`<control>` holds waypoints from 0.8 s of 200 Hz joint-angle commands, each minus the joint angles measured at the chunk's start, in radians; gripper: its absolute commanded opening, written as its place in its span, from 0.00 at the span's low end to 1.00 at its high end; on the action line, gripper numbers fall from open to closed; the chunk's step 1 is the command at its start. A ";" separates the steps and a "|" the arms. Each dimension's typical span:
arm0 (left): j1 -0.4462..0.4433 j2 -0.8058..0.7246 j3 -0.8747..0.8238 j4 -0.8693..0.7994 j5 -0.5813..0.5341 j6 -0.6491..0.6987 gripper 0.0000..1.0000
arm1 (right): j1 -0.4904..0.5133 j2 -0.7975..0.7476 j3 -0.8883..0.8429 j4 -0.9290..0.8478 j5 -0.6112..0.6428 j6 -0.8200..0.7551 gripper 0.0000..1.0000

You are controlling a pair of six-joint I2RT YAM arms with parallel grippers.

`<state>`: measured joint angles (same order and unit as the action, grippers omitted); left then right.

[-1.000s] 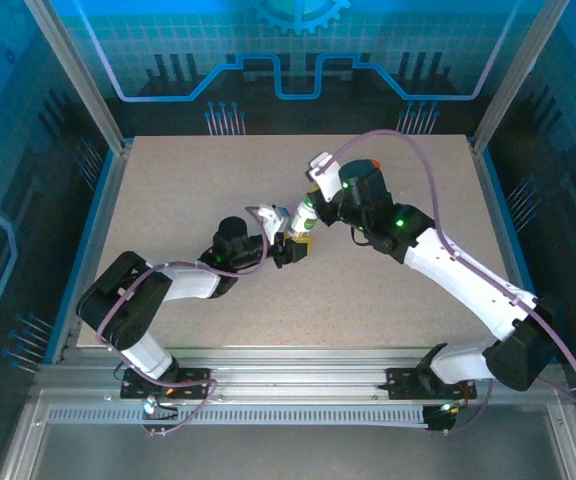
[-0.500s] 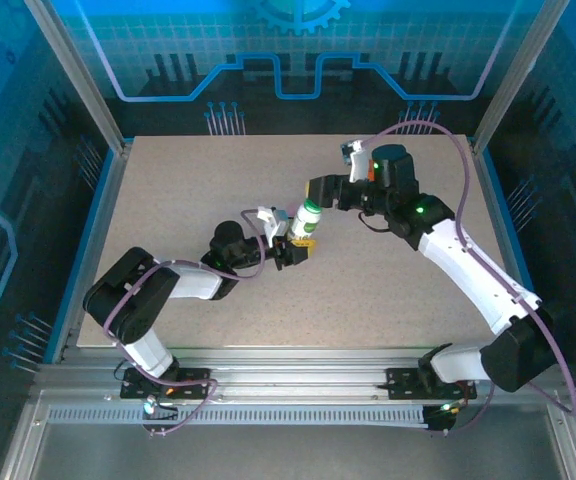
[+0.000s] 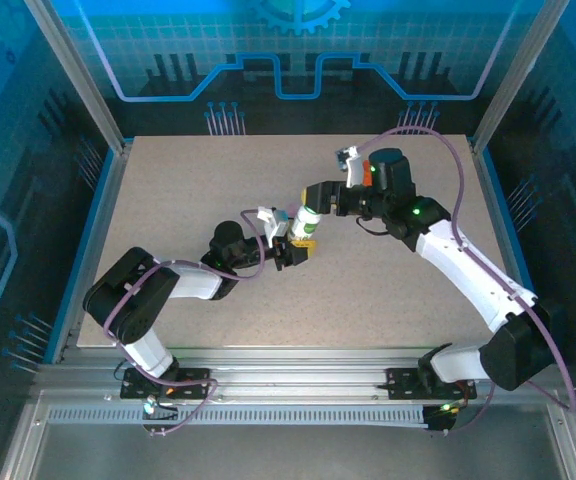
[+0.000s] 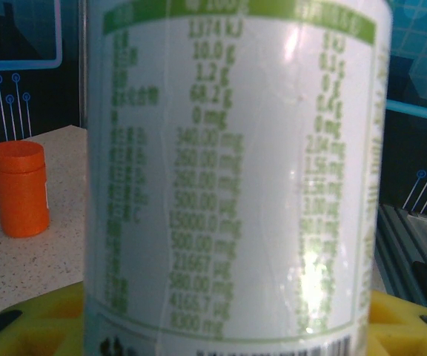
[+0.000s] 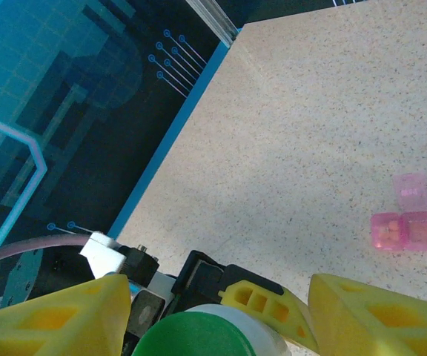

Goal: Sort the pills into containers

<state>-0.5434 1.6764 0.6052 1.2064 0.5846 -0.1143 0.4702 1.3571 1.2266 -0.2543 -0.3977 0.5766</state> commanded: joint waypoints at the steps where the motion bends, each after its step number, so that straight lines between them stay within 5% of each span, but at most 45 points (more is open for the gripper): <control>1: 0.007 -0.007 0.019 0.008 0.003 0.005 0.00 | 0.006 -0.003 -0.024 0.012 0.008 0.013 0.65; 84: 0.007 -0.012 0.019 -0.016 -0.039 0.027 0.00 | 0.073 -0.018 -0.071 0.069 0.159 0.055 0.51; 110: 0.007 -0.011 0.019 -0.026 -0.052 0.031 0.00 | 0.091 -0.035 -0.094 0.100 0.206 0.053 0.28; 160: 0.007 -0.007 0.018 -0.028 -0.047 0.025 0.00 | 0.108 -0.052 -0.107 0.119 0.256 0.008 0.08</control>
<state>-0.5423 1.6764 0.6052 1.1461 0.5476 -0.1081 0.5579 1.3365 1.1339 -0.1528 -0.1921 0.6052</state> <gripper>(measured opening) 0.505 0.303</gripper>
